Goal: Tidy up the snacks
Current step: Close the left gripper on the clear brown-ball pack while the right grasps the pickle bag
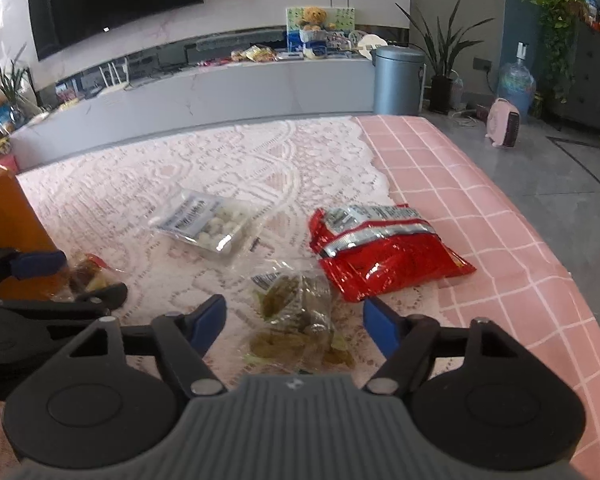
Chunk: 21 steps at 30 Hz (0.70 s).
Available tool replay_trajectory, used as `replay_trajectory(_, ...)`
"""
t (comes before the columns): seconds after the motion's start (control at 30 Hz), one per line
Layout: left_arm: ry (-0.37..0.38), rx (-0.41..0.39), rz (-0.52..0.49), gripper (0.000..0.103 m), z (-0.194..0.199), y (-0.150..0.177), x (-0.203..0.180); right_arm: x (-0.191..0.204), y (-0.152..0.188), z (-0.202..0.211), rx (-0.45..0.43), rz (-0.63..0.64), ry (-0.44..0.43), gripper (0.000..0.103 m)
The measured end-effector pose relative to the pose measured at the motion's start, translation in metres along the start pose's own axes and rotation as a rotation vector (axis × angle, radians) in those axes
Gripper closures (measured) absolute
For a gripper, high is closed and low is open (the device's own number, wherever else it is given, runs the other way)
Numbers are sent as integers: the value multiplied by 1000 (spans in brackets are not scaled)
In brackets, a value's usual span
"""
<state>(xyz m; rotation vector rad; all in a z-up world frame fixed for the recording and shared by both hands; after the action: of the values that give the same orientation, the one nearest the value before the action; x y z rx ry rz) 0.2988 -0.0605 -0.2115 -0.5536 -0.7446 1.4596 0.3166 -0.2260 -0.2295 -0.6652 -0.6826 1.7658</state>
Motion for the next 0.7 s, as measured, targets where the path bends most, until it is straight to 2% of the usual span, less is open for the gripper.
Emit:
replay_trajectory(0.13, -11, 6, 11, 32, -5, 2, -1, -4, 6, -7, 37, -33, -3, 40)
replay_trajectory(0.17, -14, 5, 14, 35, -6, 2, 0, -5, 7, -8, 42, -43, -10, 44)
replay_trajectory(0.27, -20, 1, 28, 48, -6, 2, 3, -5, 10, -10, 52, -52, -16, 45)
replay_trajectory(0.5, -6, 11, 86, 54, -5, 0, 9, -1, 11, -10, 49, -31, -7, 49)
replay_trajectory(0.53, -7, 12, 91, 60, -5, 0, 9, -1, 11, -9, 48, -31, -7, 49)
replay_trajectory(0.7, 10, 9, 127, 62, 5, -3, 13, -2, 11, -7, 42, -34, -8, 51)
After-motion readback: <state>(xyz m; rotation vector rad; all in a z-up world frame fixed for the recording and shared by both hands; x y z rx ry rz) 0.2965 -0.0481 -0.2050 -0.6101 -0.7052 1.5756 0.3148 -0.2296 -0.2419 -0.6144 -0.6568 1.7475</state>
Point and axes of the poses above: each gripper's, at about its wrist camera, not at the fingertips, and z roughly against the way its jaws point, x to its left, y to its underside, the point moved 7 cm from there along -z, roughly the way its jaws point, and after that the axes turned 14 degrees about z, right-handed, at the moved point
